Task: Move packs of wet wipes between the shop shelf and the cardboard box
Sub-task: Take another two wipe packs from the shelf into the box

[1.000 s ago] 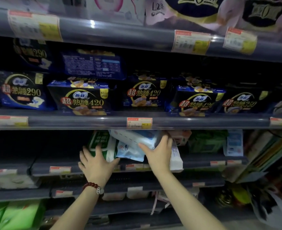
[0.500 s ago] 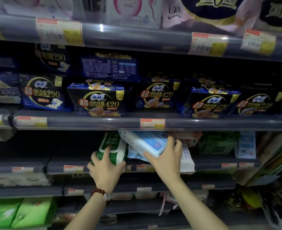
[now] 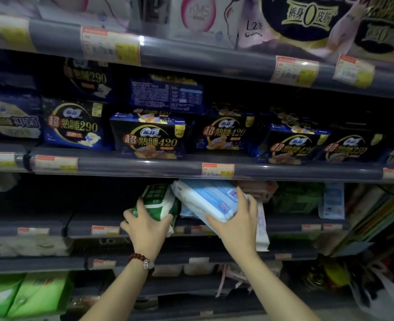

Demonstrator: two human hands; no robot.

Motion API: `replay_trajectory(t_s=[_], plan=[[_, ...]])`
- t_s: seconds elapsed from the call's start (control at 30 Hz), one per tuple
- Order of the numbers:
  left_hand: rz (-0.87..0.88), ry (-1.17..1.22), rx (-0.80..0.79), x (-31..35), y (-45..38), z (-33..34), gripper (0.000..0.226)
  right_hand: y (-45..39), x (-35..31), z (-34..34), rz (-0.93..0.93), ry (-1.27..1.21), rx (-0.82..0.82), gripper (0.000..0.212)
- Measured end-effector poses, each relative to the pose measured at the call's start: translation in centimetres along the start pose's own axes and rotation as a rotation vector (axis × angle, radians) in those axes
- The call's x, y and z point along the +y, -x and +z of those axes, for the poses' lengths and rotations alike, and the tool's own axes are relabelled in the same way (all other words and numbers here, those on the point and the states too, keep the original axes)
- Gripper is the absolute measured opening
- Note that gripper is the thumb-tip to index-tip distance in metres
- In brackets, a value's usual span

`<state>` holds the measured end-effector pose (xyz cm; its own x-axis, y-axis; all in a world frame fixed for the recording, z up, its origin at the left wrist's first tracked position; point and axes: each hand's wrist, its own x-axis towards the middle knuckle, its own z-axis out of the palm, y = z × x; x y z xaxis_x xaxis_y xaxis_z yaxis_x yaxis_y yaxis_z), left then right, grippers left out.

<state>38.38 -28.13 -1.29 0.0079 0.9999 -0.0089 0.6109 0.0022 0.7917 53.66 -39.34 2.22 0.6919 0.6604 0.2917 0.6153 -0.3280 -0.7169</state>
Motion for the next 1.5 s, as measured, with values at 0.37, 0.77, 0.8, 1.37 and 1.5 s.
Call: replay_trajectory(t_s=[0.37, 0.77, 0.8, 1.37, 1.5], plan=[[0.025, 0.206, -0.062, -1.4, 2.9, -3.8, 0.099, 0.9, -0.3, -1.4, 0.108, -0.098, 0.031, 0.092], [0.133, 0.286, -0.084, -1.0, 7.3, -4.2, 0.106, 5.0, 2.7, -4.3, 0.194, -0.098, 0.172, 0.091], [0.137, 0.288, -0.099, -0.8, 7.9, -3.8, 0.106, 5.4, 3.2, -4.8, 0.213, -0.102, 0.184, 0.091], [0.477, 0.289, -0.479, 5.9, 17.1, 5.6, 0.101, 16.8, 13.1, -13.9, 0.654, -0.031, 0.62, 0.086], [0.548, 0.242, -0.607, 7.8, 21.2, 10.6, 0.098, 19.6, 16.1, -16.3, 0.771, -0.04, 0.706, 0.087]])
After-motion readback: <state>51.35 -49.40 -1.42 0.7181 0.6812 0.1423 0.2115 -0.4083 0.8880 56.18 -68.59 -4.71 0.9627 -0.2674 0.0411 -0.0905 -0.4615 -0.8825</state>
